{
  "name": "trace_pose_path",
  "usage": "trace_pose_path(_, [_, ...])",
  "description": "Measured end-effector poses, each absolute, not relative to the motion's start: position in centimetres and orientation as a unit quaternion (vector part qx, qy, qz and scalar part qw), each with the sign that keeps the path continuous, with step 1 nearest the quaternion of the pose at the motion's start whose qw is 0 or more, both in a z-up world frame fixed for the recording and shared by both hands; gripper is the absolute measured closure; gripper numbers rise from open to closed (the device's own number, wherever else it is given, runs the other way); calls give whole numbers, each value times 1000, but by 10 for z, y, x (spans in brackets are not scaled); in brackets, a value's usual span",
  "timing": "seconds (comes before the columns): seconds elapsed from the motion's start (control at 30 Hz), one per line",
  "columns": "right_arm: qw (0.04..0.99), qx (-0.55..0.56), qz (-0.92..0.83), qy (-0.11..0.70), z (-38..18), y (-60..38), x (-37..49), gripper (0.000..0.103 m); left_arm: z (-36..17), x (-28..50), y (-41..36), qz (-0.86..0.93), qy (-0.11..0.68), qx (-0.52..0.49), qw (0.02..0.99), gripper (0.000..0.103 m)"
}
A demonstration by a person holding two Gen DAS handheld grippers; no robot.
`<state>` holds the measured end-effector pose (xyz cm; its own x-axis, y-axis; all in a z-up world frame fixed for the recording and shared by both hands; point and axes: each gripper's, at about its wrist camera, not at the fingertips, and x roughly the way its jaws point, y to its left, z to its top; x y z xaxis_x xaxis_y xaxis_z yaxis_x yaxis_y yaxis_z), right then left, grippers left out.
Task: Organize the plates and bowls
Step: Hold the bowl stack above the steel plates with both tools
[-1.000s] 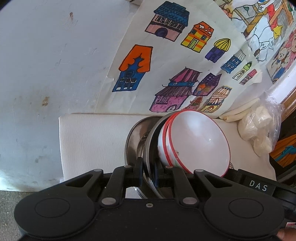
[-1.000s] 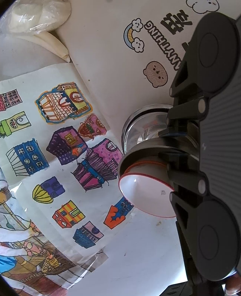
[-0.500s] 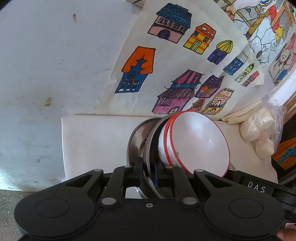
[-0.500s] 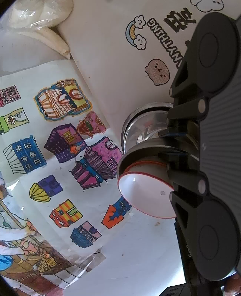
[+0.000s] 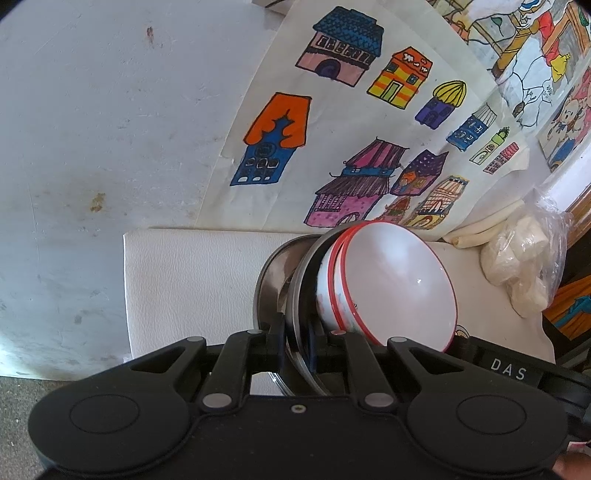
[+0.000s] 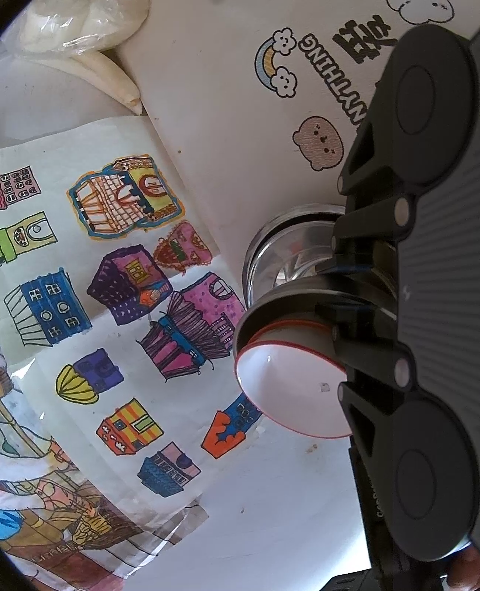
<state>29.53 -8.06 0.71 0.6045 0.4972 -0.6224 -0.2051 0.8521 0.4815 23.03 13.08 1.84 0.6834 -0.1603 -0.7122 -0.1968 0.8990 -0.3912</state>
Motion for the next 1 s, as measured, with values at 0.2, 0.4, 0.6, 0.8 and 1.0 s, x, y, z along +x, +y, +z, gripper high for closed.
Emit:
trace_pose_path(0.2, [876, 187, 196, 399, 5, -82, 297, 85, 16, 232, 130, 9, 399, -226, 889, 92])
trace_pose_path(0.4, [875, 188, 196, 401, 2, -82, 300, 85, 15, 232, 131, 9, 399, -231, 887, 91])
trace_pose_path(0.6, [874, 186, 194, 404, 0, -79, 302, 85, 14, 234, 131, 10, 399, -235, 886, 91])
trace_pose_path(0.8, [875, 191, 193, 402, -1, -81, 304, 85, 10, 236, 132, 9, 404, -242, 882, 91])
trace_pose_path(1.0, [875, 192, 193, 400, -2, -81, 304, 85, 8, 237, 132, 8, 404, -246, 881, 91])
